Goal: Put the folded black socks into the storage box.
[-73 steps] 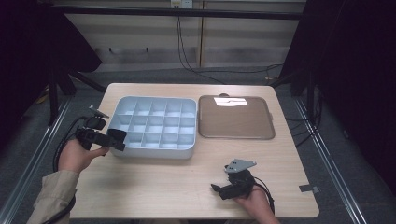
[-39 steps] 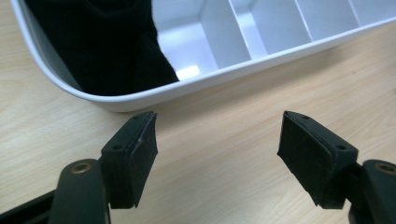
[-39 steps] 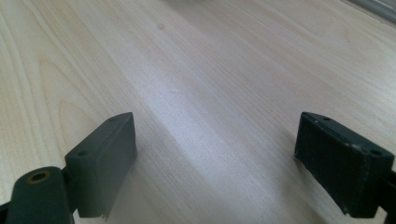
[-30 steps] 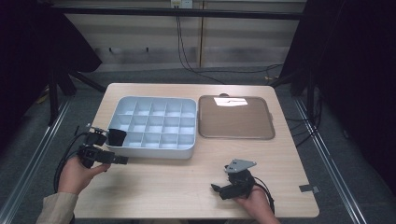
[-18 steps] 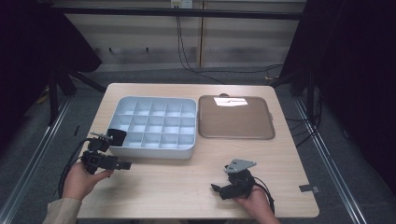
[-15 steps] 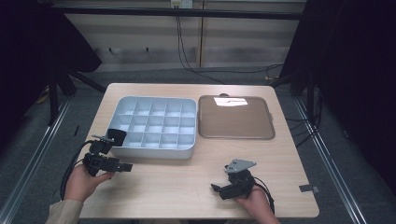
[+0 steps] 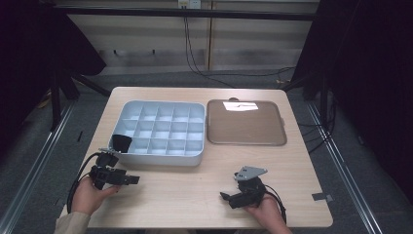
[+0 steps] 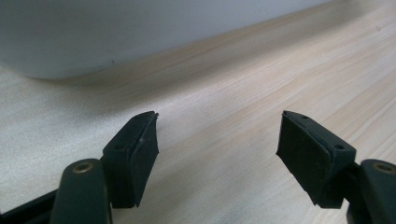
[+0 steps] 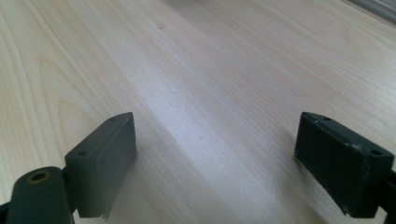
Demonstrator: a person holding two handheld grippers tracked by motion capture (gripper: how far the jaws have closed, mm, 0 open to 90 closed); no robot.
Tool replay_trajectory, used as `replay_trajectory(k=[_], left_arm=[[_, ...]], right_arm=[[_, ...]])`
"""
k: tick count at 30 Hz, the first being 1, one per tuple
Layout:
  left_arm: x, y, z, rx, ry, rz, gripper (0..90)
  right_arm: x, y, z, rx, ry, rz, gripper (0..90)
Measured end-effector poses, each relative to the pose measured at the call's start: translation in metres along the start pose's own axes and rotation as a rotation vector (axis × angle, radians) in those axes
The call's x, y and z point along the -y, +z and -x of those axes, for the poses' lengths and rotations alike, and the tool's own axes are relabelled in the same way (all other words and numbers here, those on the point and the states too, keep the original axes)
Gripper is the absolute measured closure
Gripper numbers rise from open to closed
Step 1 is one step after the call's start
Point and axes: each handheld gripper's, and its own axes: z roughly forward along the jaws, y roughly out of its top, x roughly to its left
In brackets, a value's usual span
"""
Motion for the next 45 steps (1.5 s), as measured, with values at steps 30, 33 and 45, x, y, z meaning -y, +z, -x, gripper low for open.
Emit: replay_trajectory(k=[30,33,45], left_arm=[[0.022,0.012,0.01,-0.069,0.188,0.103,23.5],[0.025,0.012,0.01,-0.072,0.203,0.122,22.8],[0.03,0.015,0.015,-0.108,0.277,0.131,19.3]], right_arm=[[0.0,0.0,0.0,0.0,0.0,0.0,12.3],[0.0,0.0,0.0,0.0,0.0,0.0,12.3],[0.0,0.0,0.0,0.0,-0.002,0.0,12.3]])
